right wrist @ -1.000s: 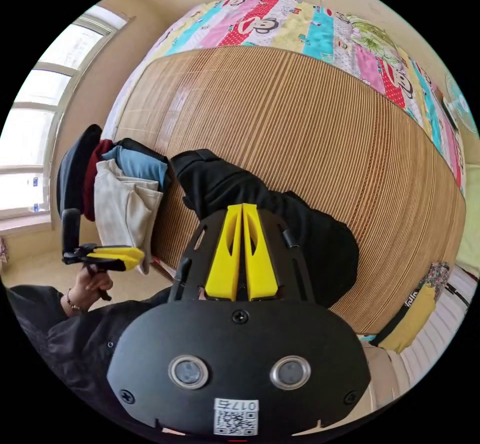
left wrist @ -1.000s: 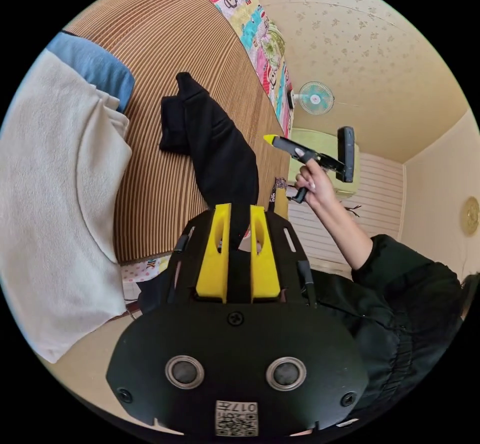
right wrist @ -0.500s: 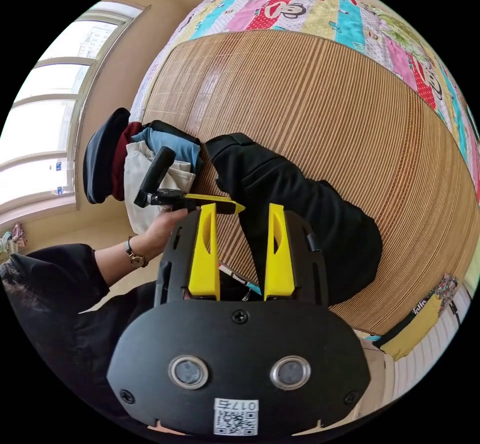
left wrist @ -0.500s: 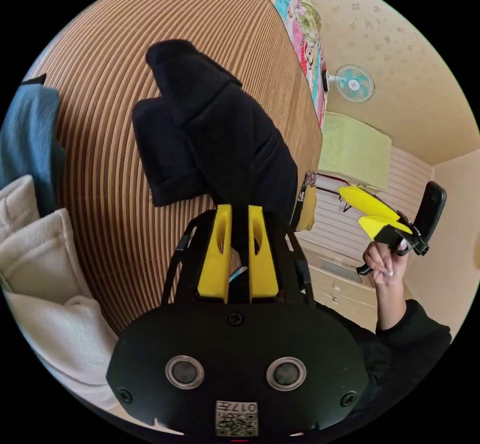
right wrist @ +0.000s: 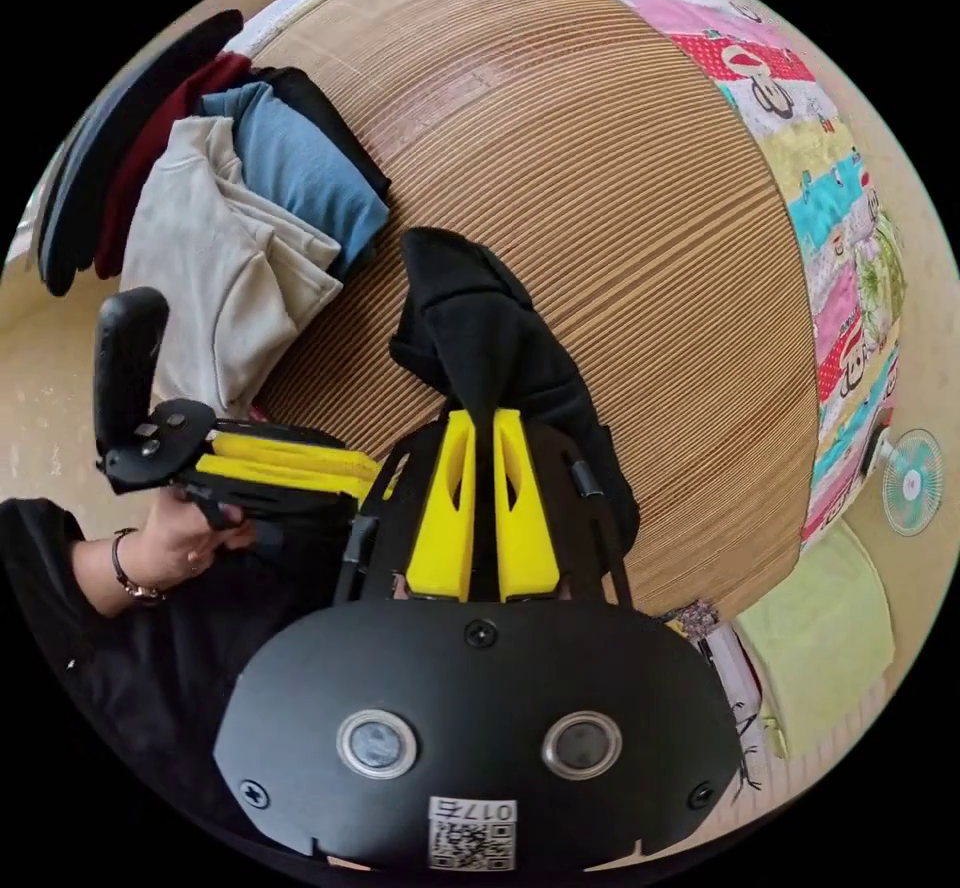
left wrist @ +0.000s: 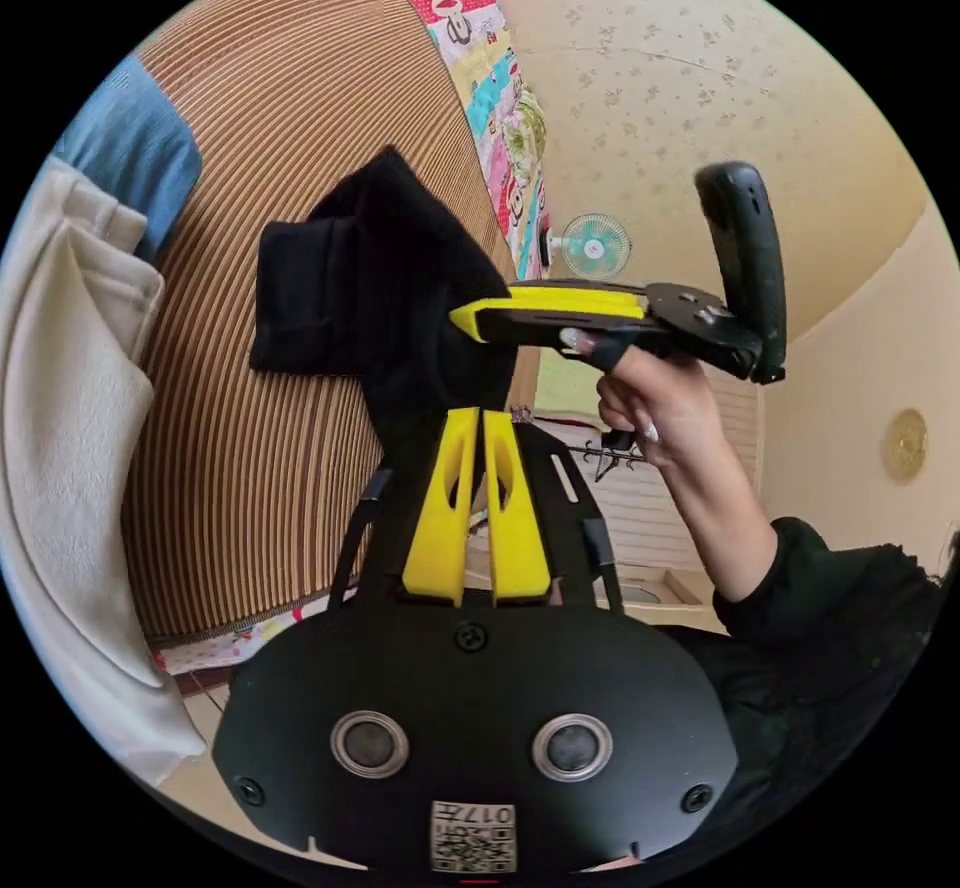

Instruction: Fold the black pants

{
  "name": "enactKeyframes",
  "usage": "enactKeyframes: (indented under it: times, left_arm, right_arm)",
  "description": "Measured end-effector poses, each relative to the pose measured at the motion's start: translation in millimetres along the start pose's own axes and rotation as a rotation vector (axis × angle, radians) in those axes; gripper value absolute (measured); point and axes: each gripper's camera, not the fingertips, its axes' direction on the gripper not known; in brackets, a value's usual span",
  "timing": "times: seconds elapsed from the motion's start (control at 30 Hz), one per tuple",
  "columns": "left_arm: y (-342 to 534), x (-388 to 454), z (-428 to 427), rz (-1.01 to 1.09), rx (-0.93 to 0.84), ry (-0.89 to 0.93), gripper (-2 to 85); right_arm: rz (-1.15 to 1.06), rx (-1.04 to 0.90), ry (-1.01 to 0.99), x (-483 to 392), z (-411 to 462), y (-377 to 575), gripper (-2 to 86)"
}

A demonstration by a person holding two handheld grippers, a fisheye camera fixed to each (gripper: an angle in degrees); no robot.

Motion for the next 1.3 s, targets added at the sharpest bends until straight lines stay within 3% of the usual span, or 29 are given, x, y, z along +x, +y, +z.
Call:
enactKeyframes:
  times: [0.2, 0.43, 0.67, 0.83, 0.93, 1.0, 1.13, 1.2, 1.3]
  left_arm:
    - [16.4, 6.6, -2.2, 0.048, 0.05, -0.004, 17.9]
    - [31.2, 22.1, 32.6, 0.016, 0.003, -0.209, 18.6]
    - [81.7, 44.6, 35.1, 0.143, 0.032, -0.373, 20.4]
    - [139.4, 140.5, 24.6, 0.581, 0.16, -0.321, 21.7]
    - [176.8, 240.1, 27.2, 0.893, 0.218, -0.317, 21.2]
    - [203.2, 316.3, 32.1, 1.102, 0.264, -0.251, 16.8]
    - [242.8, 409.2, 29.0, 1.287, 0.35, -0.048, 7.5]
    - [256.4, 447.1, 23.4, 1.279, 0.361, 0.115, 4.6]
    - [271.1, 472.9, 15.9, 1.278, 0.483, 0.159, 3.5]
  right_arm:
    - [0.11, 0.25, -0.342, 55.7, -54.1, 129.7, 4.1]
    - [0.207, 0.638, -0.6, 102.8, -116.4, 316.1, 3.7]
    - [0.108, 0.997, -0.503, 87.5, -211.5, 541.9, 3.0]
    - [-0.015, 1.275, -0.436, 67.8, -270.0, 688.1, 2.8]
    - [-0.108, 1.477, -0.394, 60.7, -299.8, 774.7, 2.8]
    - [-0.192, 1.595, -0.38, 59.8, -314.1, 822.4, 2.8]
    - [-0.254, 1.804, -0.34, 72.6, -332.9, 913.6, 2.8]
    - [-0.18, 1.837, -0.312, 87.8, -334.1, 940.8, 2.7]
    - [0.048, 1.788, -0.262, 131.5, -330.3, 951.6, 2.7]
